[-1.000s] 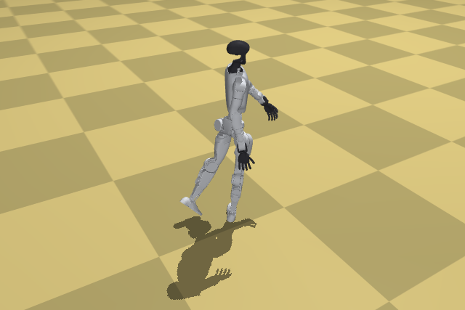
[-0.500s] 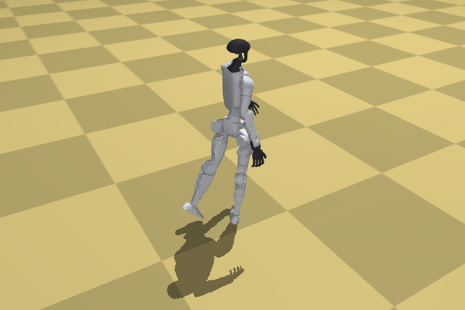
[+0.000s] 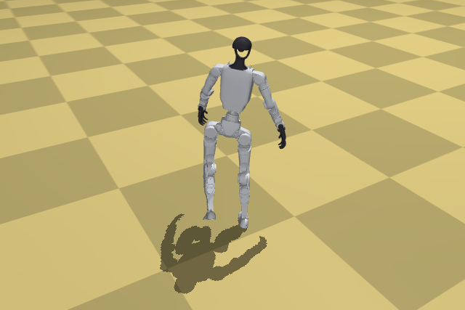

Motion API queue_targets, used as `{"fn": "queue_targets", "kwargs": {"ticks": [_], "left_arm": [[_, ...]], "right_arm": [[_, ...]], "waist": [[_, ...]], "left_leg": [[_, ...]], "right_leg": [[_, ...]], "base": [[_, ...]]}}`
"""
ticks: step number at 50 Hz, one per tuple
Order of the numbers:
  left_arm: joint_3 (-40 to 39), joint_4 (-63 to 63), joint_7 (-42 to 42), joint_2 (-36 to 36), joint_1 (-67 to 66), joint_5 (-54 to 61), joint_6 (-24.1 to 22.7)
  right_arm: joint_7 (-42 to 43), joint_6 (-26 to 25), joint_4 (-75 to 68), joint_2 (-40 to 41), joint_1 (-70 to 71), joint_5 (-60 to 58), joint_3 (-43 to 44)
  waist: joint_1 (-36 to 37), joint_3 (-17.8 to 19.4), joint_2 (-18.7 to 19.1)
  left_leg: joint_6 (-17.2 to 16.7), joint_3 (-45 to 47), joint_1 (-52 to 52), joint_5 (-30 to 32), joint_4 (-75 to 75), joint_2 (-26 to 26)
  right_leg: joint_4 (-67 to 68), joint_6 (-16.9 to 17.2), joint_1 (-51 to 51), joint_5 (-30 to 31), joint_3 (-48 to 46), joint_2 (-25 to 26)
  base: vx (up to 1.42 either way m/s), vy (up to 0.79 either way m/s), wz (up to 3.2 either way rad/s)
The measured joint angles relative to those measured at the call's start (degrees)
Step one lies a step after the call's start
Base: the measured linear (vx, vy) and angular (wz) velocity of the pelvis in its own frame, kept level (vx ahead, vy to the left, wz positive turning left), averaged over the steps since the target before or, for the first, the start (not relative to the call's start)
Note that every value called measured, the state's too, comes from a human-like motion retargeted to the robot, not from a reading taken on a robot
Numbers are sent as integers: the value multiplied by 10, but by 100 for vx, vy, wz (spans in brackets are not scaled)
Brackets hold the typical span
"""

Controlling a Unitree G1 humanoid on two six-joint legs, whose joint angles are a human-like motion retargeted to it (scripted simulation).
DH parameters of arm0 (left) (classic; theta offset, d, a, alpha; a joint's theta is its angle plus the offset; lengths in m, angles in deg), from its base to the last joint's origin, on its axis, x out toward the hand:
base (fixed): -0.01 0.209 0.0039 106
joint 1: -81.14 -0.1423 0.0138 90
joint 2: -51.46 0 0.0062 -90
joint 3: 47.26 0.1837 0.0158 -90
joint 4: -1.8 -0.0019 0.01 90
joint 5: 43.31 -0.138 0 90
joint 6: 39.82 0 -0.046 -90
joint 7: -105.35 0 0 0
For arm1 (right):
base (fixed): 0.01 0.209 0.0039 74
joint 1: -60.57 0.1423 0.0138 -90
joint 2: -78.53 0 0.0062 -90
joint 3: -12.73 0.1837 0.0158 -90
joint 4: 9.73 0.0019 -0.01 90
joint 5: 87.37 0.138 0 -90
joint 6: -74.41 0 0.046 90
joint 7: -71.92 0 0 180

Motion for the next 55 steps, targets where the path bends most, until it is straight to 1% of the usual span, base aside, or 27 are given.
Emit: {"fn": "queue_targets", "kwargs": {"ticks": [3, 5, 8, 13, 15, 17, 18, 20, 23, 25, 27, 29, 30, 32, 33, 35, 38, 40, 42, 45, 48, 50, 52, 55], "left_arm": [[-15, 3, 18, 0, 3, 28, -7], [-23, 4, 27, -1, 1, 47, -12], [-28, -3, 38, -6, -7, 62, -19], [-52, -49, 51, -14, -32, 33, -32], [-75, -78, 55, -13, -45, 10, -39], [-101, -106, 60, -12, -62, -5, -50], [-109, -118, 60, -12, -73, -5, -67], [-121, -137, 66, -11, -94, 11, -89], [-141, -154, 63, -4, -123, 21, -89], [-147, -158, 54, 2, -140, 16, -85], [-145, -157, 39, 9, -150, 2, -79], [-134, -153, 23, 16, -151, -14, -71], [-126, -150, 17, 19, -148, -21, -67], [-108, -141, 13, 24, -130, -28, -61], [-99, -135, 14, 26, -117, -29, -57], [-82, -123, 19, 30, -85, -24, -53], [-60, -99, 25, 33, -28, -4, -56], [-48, -82, 24, 32, 16, 14, -62], [-39, -64, 19, 28, 58, 34, -71], [-29, -34, 11, 21, 111, 65, -86], [-26, -5, 7, 11, 150, 94, -104], [-38, 5, 42, 10, 187, 107, -79], [-40, 20, 52, 6, 199, 113, -85], [-40, 35, 59, 5, 202, 121, -90]], "right_arm": [[-7, 8, 6, -7, 25, -27, -33], [-11, 12, 8, -13, 44, -45, -52], [-8, 19, 6, -21, 78, -64, -74], [24, 37, 13, -35, 136, -75, -85], [39, 45, 24, -39, 157, -83, -84], [52, 57, 39, -40, 174, -95, -87], [57, 75, 47, -39, 181, -94, -89], [68, 103, 62, -33, 191, -96, -104], [68, 111, 77, -15, 190, -134, -129], [58, 113, 82, 2, 176, -160, -144], [36, 114, 82, 23, 148, -180, -156], [4, 112, 78, 45, 111, -187, -166], [-13, 111, 74, 55, 92, -186, -169], [-43, 106, 65, 76, 50, -174, -174], [-55, 103, 60, 86, 29, -166, -174], [-76, 99, 50, 103, -12, -150, -172], [-97, 96, 36, 122, -65, -127, -166], [-109, 96, 27, 130, -91, -111, -162], [-117, 96, 20, 134, -109, -97, -160], [-118, 95, 11, 134, -126, -79, -159], [-101, 94, 5, 128, -127, -65, -155], [-96, 44, -5, 124, -103, -82, -163], [-81, 36, -8, 122, -90, -90, -153], [-56, 30, -15, 119, -65, -90, -135]], "waist": [[35, 23, -13], [65, 39, -20], [115, 65, -22], [187, 101, -6], [207, 110, -2], [222, 115, -4], [228, 116, -6], [238, 113, -12], [248, 106, -16], [250, 102, -15], [249, 99, -10], [246, 95, -2], [242, 93, 1], [229, 87, 5], [219, 84, 7], [197, 80, 11], [159, 82, 22], [132, 86, 26], [106, 92, 29], [69, 99, 25], [37, 106, 5], [22, 118, -5], [15, 125, -9], [19, 124, 1]], "left_leg": [[16, 16, -30, -88, -13, 7], [14, 26, -38, -121, -64, 7], [-5, 41, -33, -119, -190, 11], [-65, 66, -29, -83, -380, 36], [-92, 68, -40, -89, -414, 46], [-107, 66, -55, -108, -414, 54], [-111, 66, -57, -114, -414, 58], [-110, 72, -56, -113, -414, 63], [-107, 88, -35, -91, -414, 71], [-105, 91, -13, -84, -414, 74], [-99, 81, 14, -97, -409, 78], [-89, 63, 36, -122, -396, 84], [-84, 52, 45, -135, -390, 86], [-74, 26, 55, -156, -376, 85], [-71, 12, 57, -164, -369, 83], [-66, -17, 62, -178, -355, 79], [-62, -58, 78, -194, -343, 74], [-61, -83, 91, -203, -338, 69], [-61, -105, 107, -210, -338, 62], [-62, -133, 131, -217, -338, 48], [-62, -158, 164, -226, -337, 17], [-63, -167, 190, -232, -343, -4], [-70, -174, 218, -240, -344, -7], [-83, -174, 244, -237, -343, 9]], "right_leg": [[6, 0, 15, -5, -51, -9], [5, 1, 27, -5, -79, -11], [2, 2, 44, -6, -111, 0], [-2, -4, 82, -17, -145, 38], [-4, -7, 99, -23, -153, 48], [-6, -8, 116, -26, -158, 51], [-5, -11, 124, -28, -158, 52], [-1, -17, 137, -28, -156, 54], [15, -28, 153, -11, -157, 58], [44, -38, 160, 13, -163, 59], [102, -51, 155, 54, -174, 56], [197, -64, 128, 99, -181, 51], [251, -67, 107, 119, -180, 48], [356, -60, 49, 138, -160, 51], [400, -53, 20, 139, -147, 57], [462, -42, -35, 121, -127, 73], [485, -50, -91, 64, -136, 75], [466, -63, -118, 26, -160, 63], [412, -68, -135, -1, -183, 54], [275, -57, -147, -6, -199, 52], [87, -21, -137, 42, -196, 46], [-37, 18, -128, 98, -197, 39], [-83, 50, -131, 121, -201, 42], [-83, 56, -148, 128, -201, 64]], "base": [[10, 13, 162], [12, 12, 121], [15, 13, 83], [22, 13, 46], [31, 14, 28], [37, 15, 21], [42, 16, 14], [46, 18, 8], [52, 22, 6], [58, 26, 15], [61, 29, 28], [61, 30, 45], [58, 29, 66], [55, 27, 89], [53, 23, 109], [51, 20, 123], [50, 15, 127], [48, 10, 120], [48, 6, 109], [48, 0, 91], [52, -6, 72], [56, -9, 41], [60, -16, 11], [62, -21, -13]]}}
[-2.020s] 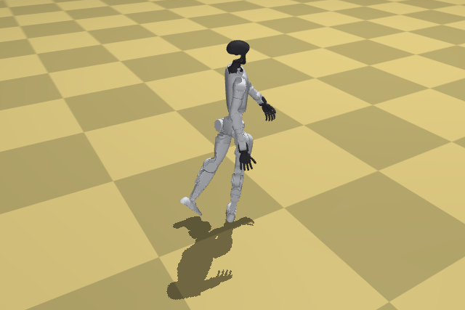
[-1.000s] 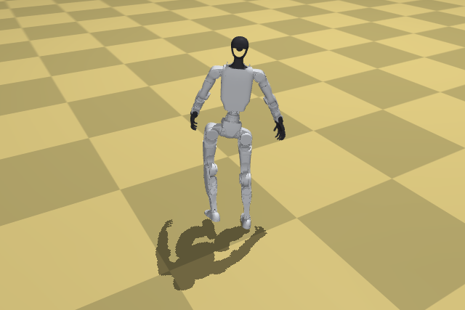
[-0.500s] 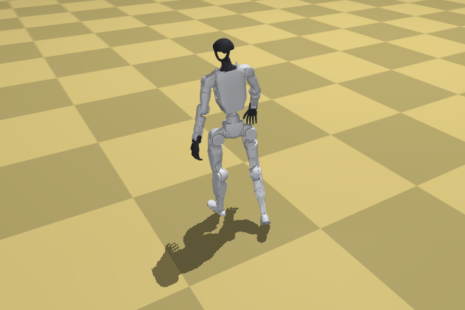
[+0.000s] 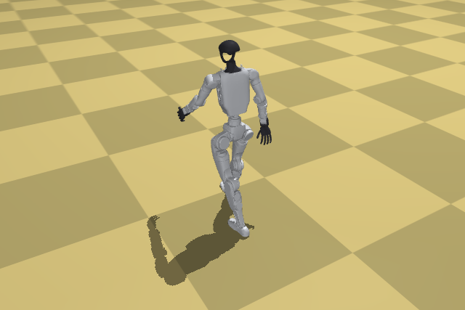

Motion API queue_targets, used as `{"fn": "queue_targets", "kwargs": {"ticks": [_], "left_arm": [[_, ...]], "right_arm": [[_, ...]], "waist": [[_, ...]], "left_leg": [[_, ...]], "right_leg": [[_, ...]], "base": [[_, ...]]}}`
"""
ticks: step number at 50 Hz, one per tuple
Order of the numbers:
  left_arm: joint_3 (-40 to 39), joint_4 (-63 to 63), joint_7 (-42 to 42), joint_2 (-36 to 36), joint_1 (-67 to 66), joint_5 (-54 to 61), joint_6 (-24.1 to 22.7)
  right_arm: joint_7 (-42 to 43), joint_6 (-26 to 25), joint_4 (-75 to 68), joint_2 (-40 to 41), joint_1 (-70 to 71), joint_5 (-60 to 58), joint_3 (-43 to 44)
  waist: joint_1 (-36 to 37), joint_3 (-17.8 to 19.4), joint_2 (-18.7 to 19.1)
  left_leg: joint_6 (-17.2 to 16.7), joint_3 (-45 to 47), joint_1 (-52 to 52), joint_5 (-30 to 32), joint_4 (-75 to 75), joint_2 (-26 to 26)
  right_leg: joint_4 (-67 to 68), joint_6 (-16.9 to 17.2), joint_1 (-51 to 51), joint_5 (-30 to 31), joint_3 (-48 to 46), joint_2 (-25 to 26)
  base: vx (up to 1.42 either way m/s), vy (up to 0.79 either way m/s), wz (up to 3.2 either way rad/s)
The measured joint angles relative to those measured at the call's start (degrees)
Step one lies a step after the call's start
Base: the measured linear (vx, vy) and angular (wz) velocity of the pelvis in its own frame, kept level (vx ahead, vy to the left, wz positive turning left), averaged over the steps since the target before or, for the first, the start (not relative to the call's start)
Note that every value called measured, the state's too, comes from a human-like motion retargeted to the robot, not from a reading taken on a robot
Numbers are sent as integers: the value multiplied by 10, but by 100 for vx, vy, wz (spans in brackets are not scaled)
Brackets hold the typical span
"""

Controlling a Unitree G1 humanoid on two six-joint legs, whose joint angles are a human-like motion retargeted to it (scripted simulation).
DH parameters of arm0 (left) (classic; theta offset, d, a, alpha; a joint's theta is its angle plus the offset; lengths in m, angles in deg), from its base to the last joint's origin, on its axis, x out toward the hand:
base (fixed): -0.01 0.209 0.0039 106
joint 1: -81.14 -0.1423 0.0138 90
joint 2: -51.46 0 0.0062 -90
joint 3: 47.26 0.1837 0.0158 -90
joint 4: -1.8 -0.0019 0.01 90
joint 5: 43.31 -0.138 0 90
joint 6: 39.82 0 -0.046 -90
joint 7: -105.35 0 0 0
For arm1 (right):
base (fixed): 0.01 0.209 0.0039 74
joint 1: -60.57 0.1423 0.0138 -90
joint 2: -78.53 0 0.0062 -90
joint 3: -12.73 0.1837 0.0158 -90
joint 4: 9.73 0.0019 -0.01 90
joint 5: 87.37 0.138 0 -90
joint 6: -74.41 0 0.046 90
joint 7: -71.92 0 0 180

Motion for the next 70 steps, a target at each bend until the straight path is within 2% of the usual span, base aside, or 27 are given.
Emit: {"fn": "queue_targets", "kwargs": {"ticks": [3, 7, 10, 12, 15, 19, 23, 25, 27, 30, 32, 34, 37, 39, 43, 45, 47, 49, 52, 56, 59, 63, 65, 68, 70], "left_arm": [[8, 11, 1, 12, -21, 9, 0], [28, 22, -14, 30, -85, 15, 15], [45, 26, -34, 40, -154, -3, 40], [52, 22, -43, 44, -200, -22, 52], [54, 3, -48, 45, -261, -45, 58], [42, -54, -32, 46, -318, -52, 56], [10, -116, -1, 49, -356, -25, 63], [-15, -138, 8, 49, -374, -13, 67], [-50, -149, 4, 52, -393, -27, 68], [-105, -151, -20, 60, -426, -81, 59], [-122, -142, -36, 64, -443, -104, 47], [-116, -130, -38, 63, -451, -99, 31], [-103, -117, -53, 55, -445, -83, 34], [-92, -116, -60, 47, -430, -82, 41], [-62, -129, -55, 31, -376, -93, 51], [-45, -138, -45, 25, -335, -98, 51], [-29, -143, -31, 23, -285, -97, 50], [-16, -142, -16, 22, -233, -92, 48], [4, -126, 2, 25, -157, -79, 43], [27, -79, 1, 31, -72, -52, 27], [42, -30, -13, 34, -27, -27, 9], [54, 34, -34, 33, 9, 8, -21], [59, 58, -38, 29, 17, 12, -37], [64, 70, -43, 29, 6, 1, -23], [65, 72, -48, 31, -7, -8, -4]], "right_arm": [[31, -4, -7, -8, 30, 19, 12], [67, -12, -14, -14, 73, 44, 20], [85, -15, -17, -14, 108, 63, 21], [98, -14, -16, -13, 138, 73, 20], [114, -12, -11, -10, 193, 81, 17], [126, -13, 9, -7, 270, 101, 6], [144, -7, 49, -13, 331, 123, -4], [156, 1, 76, -15, 350, 125, -4], [166, 15, 108, -16, 357, 114, 5], [163, 40, 152, -16, 348, 84, 21], [151, 52, 166, -15, 335, 67, 21], [141, 66, 168, -11, 320, 69, 13], [120, 68, 153, -5, 285, 45, -2], [103, 65, 132, 3, 251, 20, -7], [58, 58, 73, 19, 170, -8, -11], [35, 54, 43, 25, 133, -3, -11], [22, 49, 20, 26, 102, 8, -6], [20, 45, 3, 25, 75, 22, 2], [27, 41, -11, 18, 40, 46, 20], [40, 40, -14, 9, 7, 82, 41], [48, 41, -13, 5, -6, 101, 48], [58, 43, -15, 4, -3, 107, 49], [52, 40, -18, 9, 4, 97, 51], [48, 20, -21, 21, 8, 54, 42], [52, 4, -20, 25, 18, 29, 41]], "waist": [[3, -12, 9], [27, -24, -2], [51, -40, -25], [69, -53, -36], [111, -56, -55], [181, -43, -86], [232, -30, -103], [257, -21, -94], [286, 1, -66], [316, 35, -16], [325, 43, -6], [331, 42, -5], [329, 29, -8], [317, 16, -9], [281, -13, -7], [263, -28, -6], [243, -38, -6], [221, -45, -5], [180, -46, 2], [119, -40, 12], [73, -33, 9], [14, -11, -20], [-2, 6, -27], [11, 9, -12], [20, 4, 0]], "left_leg": [[9, -20, 10, 34, 18, -7], [25, -20, -7, 114, 118, -28], [56, 23, -98, 171, 303, -49], [83, 65, -190, 188, 435, -46], [124, 125, -300, 171, 559, -35], [145, 160, -400, 119, 553, -40], [140, 168, -442, 131, 368, -44], [123, 172, -428, 154, 224, -24], [82, 183, -386, 175, 77, 12], [1, 201, -334, 182, -63, 63], [-37, 207, -335, 167, -71, 81], [-51, 210, -330, 169, -71, 88], [-47, 209, -310, 197, -71, 88], [-34, 197, -289, 205, -71, 83], [2, 148, -245, 170, -62, 76], [15, 123, -233, 144, -52, 75], [21, 100, -224, 126, -47, 70], [20, 79, -213, 112, -44, 65], [16, 46, -191, 91, -43, 60], [16, 0, -157, 68, -45, 51], [19, -35, -130, 53, -47, 36], [24, -83, -70, 26, -46, -10], [21, -96, -30, 5, -46, -13], [-8, -65, 7, -28, -45, 31], [-13, -49, 26, -40, -37, 43]], "right_leg": [[0, 0, 21, 6, 2, -7], [0, -7, 77, -38, 16, -21], [14, -14, 102, -84, 33, -46], [24, -19, 102, -103, 45, -54], [28, -15, 108, -118, 74, -59], [32, 0, 113, -135, 120, -62], [43, -2, 117, -157, 154, -65], [52, -14, 129, -173, 169, -47], [62, -32, 165, -194, 187, -13], [63, -53, 242, -220, 210, 32], [63, -62, 277, -230, 221, 39], [70, -74, 299, -235, 230, 41], [96, -91, 316, -227, 232, 45], [131, -100, 322, -200, 218, 50], [289, -109, 282, -83, 166, 58], [412, -105, 222, -24, 142, 57], [522, -100, 152, 5, 129, 55], [596, -98, 89, 4, 121, 56], [629, -104, 19, -40, 103, 54], [534, -115, -24, -97, 61, 32], [369, -104, -24, -88, 43, 16], [88, -51, 16, -20, 61, -19], [5, -13, 26, -17, 62, -28], [0, 0, -10, -72, 39, 18], [0, 0, -15, -80, 16, 32]], "base": [[67, -6, 3], [71, -18, -18], [67, -21, -25], [58, -18, -33], [51, -14, -75], [48, -9, -104], [51, 4, -78], [58, 9, -94], [63, 10, -118], [67, 13, -95], [67, 16, -54], [67, 18, -31], [71, 22, 7], [77, 25, 53], [79, 25, 79], [68, 22, 76], [60, 18, 76], [56, 15, 84], [55, 10, 100], [54, 4, 112], [54, -3, 110], [61, -11, 102], [69, -21, 40], [67, -45, -51], [71, -32, -63]]}}
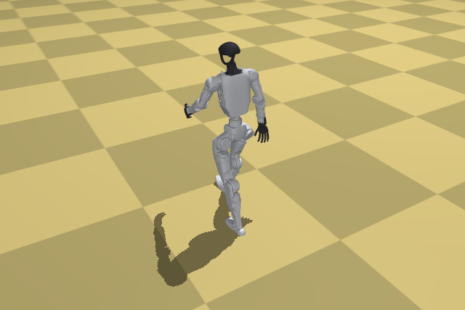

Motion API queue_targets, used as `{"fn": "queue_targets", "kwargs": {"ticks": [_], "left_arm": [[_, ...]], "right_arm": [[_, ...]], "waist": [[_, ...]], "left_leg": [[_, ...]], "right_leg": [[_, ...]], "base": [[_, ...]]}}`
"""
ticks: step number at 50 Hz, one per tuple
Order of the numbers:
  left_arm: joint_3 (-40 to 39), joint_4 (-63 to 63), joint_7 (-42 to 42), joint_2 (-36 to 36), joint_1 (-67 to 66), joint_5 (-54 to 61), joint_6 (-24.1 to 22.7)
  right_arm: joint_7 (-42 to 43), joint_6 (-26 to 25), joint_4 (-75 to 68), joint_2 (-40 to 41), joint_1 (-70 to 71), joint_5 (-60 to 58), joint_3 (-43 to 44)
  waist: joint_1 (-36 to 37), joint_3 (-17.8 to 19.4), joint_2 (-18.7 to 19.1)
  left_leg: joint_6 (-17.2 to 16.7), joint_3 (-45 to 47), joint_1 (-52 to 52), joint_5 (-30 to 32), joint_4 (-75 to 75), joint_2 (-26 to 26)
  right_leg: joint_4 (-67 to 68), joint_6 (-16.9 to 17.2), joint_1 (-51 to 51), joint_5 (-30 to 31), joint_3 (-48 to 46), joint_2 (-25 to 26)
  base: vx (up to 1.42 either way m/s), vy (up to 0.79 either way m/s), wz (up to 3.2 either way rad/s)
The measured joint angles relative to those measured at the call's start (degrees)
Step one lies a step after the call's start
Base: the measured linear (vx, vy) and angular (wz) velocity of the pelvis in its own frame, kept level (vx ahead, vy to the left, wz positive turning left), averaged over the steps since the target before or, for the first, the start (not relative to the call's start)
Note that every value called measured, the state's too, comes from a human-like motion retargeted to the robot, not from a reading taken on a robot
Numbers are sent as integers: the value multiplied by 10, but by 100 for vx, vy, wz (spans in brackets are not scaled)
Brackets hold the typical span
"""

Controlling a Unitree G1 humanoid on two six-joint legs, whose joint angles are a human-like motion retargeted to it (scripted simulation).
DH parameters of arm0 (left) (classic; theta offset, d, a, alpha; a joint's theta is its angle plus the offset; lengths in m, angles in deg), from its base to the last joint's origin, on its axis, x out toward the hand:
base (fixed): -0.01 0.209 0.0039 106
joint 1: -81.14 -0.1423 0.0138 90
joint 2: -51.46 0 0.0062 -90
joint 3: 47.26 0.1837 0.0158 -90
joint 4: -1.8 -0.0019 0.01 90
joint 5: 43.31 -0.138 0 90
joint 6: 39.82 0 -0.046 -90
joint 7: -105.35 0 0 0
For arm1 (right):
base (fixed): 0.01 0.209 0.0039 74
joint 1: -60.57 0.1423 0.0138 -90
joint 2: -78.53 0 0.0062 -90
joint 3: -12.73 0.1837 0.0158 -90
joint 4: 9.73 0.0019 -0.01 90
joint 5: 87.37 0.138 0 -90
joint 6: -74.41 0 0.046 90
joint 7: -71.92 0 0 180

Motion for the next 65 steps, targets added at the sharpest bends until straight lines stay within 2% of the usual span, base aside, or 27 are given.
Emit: {"fn": "queue_targets", "kwargs": {"ticks": [3, 5, 7, 10, 13, 15, 17, 20, 23, 26, 30, 33, 40, 47, 52, 56, 60, 65], "left_arm": [[2, -9, -10, 9, -33, -27, 21], [5, -29, -17, 15, -67, -52, 33], [9, -57, -24, 19, -112, -84, 49], [6, -105, -35, 29, -186, -143, 81], [-15, -150, -38, 30, -244, -182, 109], [-33, -176, -40, 26, -274, -199, 121], [-46, -193, -42, 19, -298, -203, 126], [-56, -210, -40, 5, -317, -187, 125], [-57, -214, -23, -9, -315, -135, 120], [-70, -215, 0, -16, -302, -109, 108], [-90, -218, 34, -12, -270, -112, 92], [-89, -209, 60, -9, -241, -92, 86], [-81, -140, 98, -9, -175, -38, 71], [-95, -52, 93, -31, -125, 36, 40], [-108, -43, 101, -51, -110, 56, 29], [-98, -76, 103, -66, -110, 14, 37], [-68, -124, 77, -74, -112, -85, 55], [-35, -171, 28, -66, -109, -210, 66]], "right_arm": [[7, -10, -3, -6, 31, -5, 5], [18, -12, -7, -9, 48, 2, 4], [29, -16, -11, -8, 59, 12, 1], [42, -20, -11, -10, 78, 35, -10], [58, -21, 5, -13, 116, 52, -22], [67, -22, 28, -15, 145, 59, -28], [71, -22, 62, -19, 171, 73, -35], [74, -17, 126, -28, 210, 107, -48], [87, 1, 186, -38, 241, 145, -56], [111, 29, 234, -45, 251, 163, -48], [132, 50, 263, -52, 232, 167, -34], [143, 39, 246, -51, 204, 159, -31], [179, -9, 127, -41, 124, 134, 13], [177, -27, 31, -55, 68, 138, 78], [159, -16, 47, -75, 35, 161, 89], [148, -7, 77, -86, 13, 187, 92], [139, -4, 99, -89, -10, 208, 105], [122, -7, 105, -81, -41, 212, 133]], "waist": [[-2, -11, 6], [-2, -17, 4], [3, -23, -4], [-6, -50, -28], [2, -77, -27], [19, -83, -31], [41, -81, -42], [73, -75, -61], [103, -63, -67], [130, -38, -42], [136, -14, -10], [122, -25, -10], [89, -69, -5], [79, -89, 2], [47, -84, 16], [2, -78, 31], [-46, -74, 42], [-96, -68, 49]], "left_leg": [[9, -15, 10, 13, 32, -13], [14, -28, 14, 40, 73, -24], [23, -36, 1, 85, 153, -45], [54, -24, -95, 167, 357, -103], [84, 49, -244, 208, 557, -101], [112, 104, -315, 197, 630, -84], [137, 147, -359, 162, 641, -77], [153, 187, -397, 113, 567, -80], [135, 194, -387, 112, 365, -74], [85, 174, -338, 167, 142, -35], [32, 140, -297, 238, 17, 16], [36, 154, -280, 236, 10, 21], [59, 270, -246, 204, 7, 15], [35, 369, -233, 197, 6, 1], [31, 429, -225, 190, 21, 0], [38, 472, -213, 185, 25, 3], [41, 508, -195, 181, 22, 4], [23, 539, -164, 185, 16, 23]], "right_leg": [[0, 0, 23, 43, -36, -15], [0, 0, 51, 66, -41, -24], [0, 0, 89, 64, -32, -36], [3, 0, 130, 38, -22, -90], [18, -25, 128, 13, -2, -94], [29, -31, 127, 0, 21, -91], [40, -25, 129, -12, 50, -92], [55, -11, 128, -28, 99, -94], [66, 0, 132, -43, 147, -78], [75, -3, 161, -62, 191, -35], [84, -23, 203, -79, 242, 8], [96, -32, 204, -79, 278, 9], [118, -38, 178, -58, 345, -5], [95, -11, 157, -31, 310, -43], [65, -21, 153, -2, 333, -55], [55, -23, 148, 24, 379, -54], [53, -4, 144, 40, 420, -49], [51, 0, 158, 51, 444, -24]], "base": [[76, -18, -7], [80, -20, 3], [83, -15, -8], [76, -4, 28], [61, -16, -25], [56, -18, -92], [52, -13, -122], [49, -7, -138], [47, -2, -155], [50, 8, -171], [49, 15, -137], [43, 18, -105], [35, 24, -116], [19, 22, -140], [9, 15, -126], [8, 9, -104], [7, 5, -89], [11, -9, -72]]}}
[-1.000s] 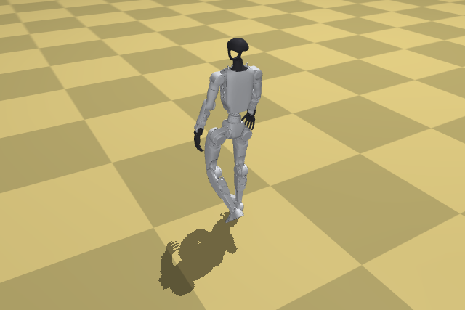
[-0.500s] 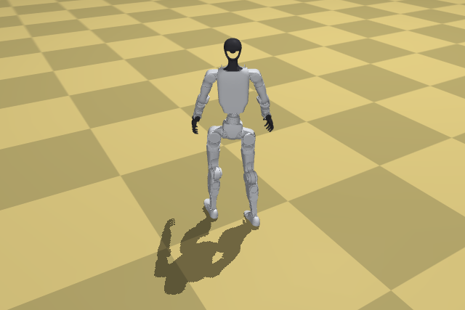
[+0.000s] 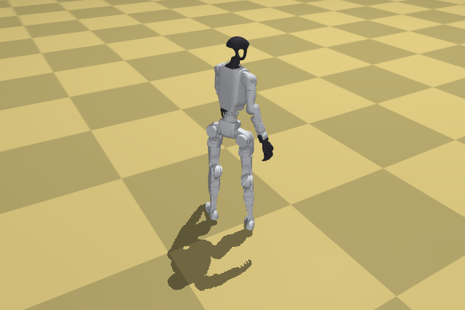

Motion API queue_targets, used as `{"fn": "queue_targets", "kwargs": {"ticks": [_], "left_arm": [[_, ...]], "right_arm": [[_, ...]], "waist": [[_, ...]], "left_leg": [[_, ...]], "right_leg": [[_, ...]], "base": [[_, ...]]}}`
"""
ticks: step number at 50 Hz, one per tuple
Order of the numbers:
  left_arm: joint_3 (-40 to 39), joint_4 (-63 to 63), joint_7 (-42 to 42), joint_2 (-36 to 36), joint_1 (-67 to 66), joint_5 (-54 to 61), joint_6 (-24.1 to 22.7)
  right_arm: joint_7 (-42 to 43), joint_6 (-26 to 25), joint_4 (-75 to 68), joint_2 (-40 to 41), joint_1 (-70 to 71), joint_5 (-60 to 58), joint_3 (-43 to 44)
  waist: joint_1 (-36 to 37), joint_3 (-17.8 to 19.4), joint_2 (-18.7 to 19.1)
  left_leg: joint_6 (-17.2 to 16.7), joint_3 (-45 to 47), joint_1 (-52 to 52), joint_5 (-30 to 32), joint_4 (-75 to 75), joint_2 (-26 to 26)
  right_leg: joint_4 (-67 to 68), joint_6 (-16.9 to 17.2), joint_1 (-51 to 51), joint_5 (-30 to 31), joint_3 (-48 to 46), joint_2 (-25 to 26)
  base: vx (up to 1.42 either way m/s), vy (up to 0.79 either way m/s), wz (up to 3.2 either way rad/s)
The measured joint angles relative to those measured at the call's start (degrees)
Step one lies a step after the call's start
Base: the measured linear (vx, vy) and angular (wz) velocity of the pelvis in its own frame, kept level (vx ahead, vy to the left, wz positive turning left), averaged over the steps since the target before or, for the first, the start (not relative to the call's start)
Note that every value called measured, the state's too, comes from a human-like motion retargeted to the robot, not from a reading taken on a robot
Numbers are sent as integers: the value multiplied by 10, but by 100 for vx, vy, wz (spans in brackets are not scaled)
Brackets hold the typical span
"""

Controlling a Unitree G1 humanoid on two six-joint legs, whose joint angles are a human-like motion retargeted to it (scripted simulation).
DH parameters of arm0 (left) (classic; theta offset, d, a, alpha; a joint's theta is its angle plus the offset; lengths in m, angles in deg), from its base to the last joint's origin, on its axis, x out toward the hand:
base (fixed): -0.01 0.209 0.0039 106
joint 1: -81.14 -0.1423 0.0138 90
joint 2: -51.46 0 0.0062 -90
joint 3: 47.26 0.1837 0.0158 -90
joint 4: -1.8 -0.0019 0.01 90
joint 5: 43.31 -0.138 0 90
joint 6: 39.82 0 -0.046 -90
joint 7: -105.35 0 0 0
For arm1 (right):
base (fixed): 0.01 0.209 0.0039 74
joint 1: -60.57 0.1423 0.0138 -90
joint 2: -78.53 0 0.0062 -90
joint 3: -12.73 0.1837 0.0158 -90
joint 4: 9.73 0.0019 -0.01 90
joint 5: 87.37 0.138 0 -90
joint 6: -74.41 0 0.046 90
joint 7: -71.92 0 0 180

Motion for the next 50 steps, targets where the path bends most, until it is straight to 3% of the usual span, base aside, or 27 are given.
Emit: {"fn": "queue_targets", "kwargs": {"ticks": [5, 20, 33, 38, 41, 44, 47, 50], "left_arm": [[9, -7, -19, 26, 11, -38, -2], [54, 81, -70, 87, 42, -6, -11], [57, 82, -50, 72, 21, 4, -21], [47, 70, -24, 75, 14, 33, -19], [49, 71, -16, 74, 16, 54, -12], [54, 78, -12, 69, 16, 75, -8], [53, 85, -3, 64, 5, 97, -10], [40, 87, 13, 60, -10, 133, -14]], "right_arm": [[-27, -6, -9, 8, -21, -10, 22], [-59, -14, -7, 11, -20, -17, 46], [-45, 2, 42, -8, -3, -17, 30], [-26, -2, 24, -10, 8, -24, 17], [-28, -14, -13, -6, 27, -39, -4], [-43, -23, -49, 0, 47, -63, -38], [-54, -26, -69, 2, 60, -95, -76], [-44, -26, -69, -5, 73, -125, -107]], "waist": [[-35, 2, 2], [-101, -8, 9], [-85, -31, 7], [-46, -30, -13], [-16, -25, -45], [14, -14, -75], [44, 1, -88], [74, 13, -90]], "left_leg": [[-5, 28, 20, 3, -1, 6], [-2, 69, 47, 6, 1, 10], [7, 64, 37, 14, 4, 1], [46, 48, 6, 20, 55, -8], [93, 21, -43, 24, 155, -4], [124, -65, -131, 19, 290, 5], [108, -182, -217, 4, 355, -12], [84, -207, -241, -19, 293, -20]], "right_leg": [[-8, 0, 9, 9, 24, 9], [-17, 0, 18, 17, 66, 16], [-15, 0, 10, 7, 58, 4], [-16, 0, 9, -1, 37, -34], [-18, 0, 14, -10, 17, -78], [-17, 0, 22, -27, -10, -114], [-11, 0, 33, -47, -42, -123], [-8, 0, 43, -57, -83, -118]], "base": [[7, -4, -61], [4, -1, -30], [0, 0, 6], [0, 5, 48], [-1, 5, 85], [-1, 8, 112], [3, 10, 114], [10, 11, 116]]}}
